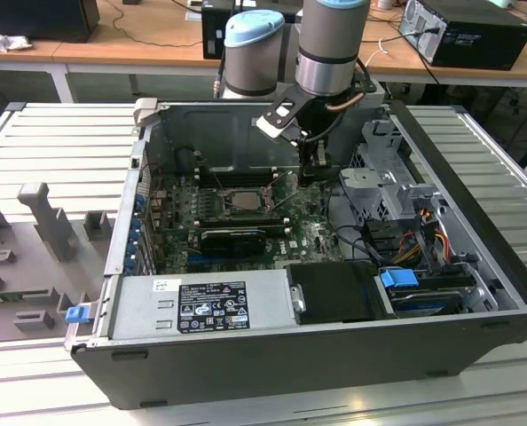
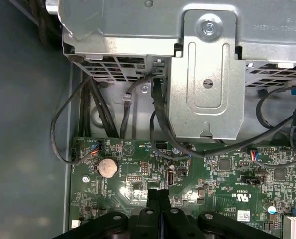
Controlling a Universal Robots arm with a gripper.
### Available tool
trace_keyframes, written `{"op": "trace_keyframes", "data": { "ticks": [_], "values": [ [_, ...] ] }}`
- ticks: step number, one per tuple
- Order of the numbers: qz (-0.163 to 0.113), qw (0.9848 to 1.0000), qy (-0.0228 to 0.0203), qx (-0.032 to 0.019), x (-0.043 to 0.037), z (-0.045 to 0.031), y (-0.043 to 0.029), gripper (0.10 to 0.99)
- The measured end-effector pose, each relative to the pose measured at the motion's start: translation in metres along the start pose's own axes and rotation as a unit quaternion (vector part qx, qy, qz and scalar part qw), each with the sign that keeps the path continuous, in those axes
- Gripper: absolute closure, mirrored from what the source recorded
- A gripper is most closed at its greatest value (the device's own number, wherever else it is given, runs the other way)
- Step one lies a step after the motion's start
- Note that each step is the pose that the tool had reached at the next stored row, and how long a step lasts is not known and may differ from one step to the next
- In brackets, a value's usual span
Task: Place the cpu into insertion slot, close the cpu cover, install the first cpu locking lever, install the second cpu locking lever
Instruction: 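Close the cpu cover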
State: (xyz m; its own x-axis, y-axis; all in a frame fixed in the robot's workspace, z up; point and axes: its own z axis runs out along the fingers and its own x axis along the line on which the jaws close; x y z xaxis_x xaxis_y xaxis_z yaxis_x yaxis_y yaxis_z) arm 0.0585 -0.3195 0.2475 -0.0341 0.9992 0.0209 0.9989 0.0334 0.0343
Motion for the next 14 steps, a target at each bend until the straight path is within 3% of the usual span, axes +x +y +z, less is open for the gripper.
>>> {"op": "trace_keyframes", "data": {
  "ticks": [14],
  "values": [
    [0.0,1.0,0.0,0.0,0.0002,-0.0001,-0.0059,0.98]
  ]
}}
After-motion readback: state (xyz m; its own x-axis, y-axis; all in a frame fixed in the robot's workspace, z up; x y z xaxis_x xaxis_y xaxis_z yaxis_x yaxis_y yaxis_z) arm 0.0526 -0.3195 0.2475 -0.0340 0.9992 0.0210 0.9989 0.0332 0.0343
